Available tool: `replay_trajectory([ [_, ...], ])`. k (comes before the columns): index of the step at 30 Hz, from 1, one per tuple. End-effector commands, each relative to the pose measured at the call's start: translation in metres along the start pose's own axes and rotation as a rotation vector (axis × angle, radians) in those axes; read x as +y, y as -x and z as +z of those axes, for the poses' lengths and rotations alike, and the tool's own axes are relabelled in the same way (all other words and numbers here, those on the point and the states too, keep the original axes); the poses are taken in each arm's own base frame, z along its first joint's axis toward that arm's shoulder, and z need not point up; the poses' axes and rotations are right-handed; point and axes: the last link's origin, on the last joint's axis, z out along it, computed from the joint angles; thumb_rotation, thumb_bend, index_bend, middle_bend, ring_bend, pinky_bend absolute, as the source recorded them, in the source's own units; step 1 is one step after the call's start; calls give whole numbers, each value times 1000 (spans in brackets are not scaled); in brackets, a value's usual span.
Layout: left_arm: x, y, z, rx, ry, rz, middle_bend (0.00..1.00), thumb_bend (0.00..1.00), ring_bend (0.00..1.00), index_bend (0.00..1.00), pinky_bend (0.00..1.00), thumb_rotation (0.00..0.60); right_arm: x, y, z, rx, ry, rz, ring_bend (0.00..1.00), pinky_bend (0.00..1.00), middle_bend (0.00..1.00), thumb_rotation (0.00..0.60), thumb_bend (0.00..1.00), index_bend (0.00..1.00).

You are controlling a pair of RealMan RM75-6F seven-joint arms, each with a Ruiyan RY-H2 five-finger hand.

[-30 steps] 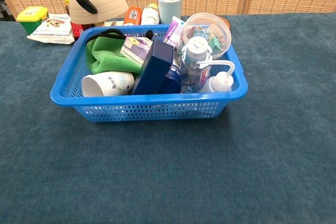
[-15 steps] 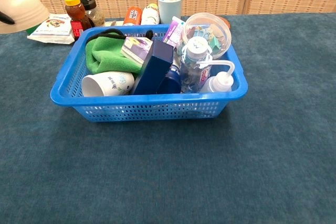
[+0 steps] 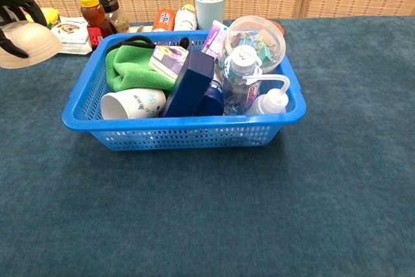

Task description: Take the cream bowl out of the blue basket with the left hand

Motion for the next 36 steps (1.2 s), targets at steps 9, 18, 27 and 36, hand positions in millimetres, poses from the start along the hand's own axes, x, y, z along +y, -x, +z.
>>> replay_trajectory([
  [9,20,1,16,-16,30,-21,0,58,0,1,209,600,6,-1,2,1,28,1,0,0,0,600,0,0],
  [18,11,-5,-12,-13,60,49,0,55,0,0,139,600,5,2,3,-17,20,2,0,0,0,600,0,0],
  [27,31,-21,-47,86,215,-27,0,55,0,0,123,600,2,1,1,-15,7,8,0,0,0,600,0,0],
  [36,99,-28,-83,57,477,-42,0,54,0,0,123,600,0,0,0,-13,-4,14,0,0,0,600,0,0],
])
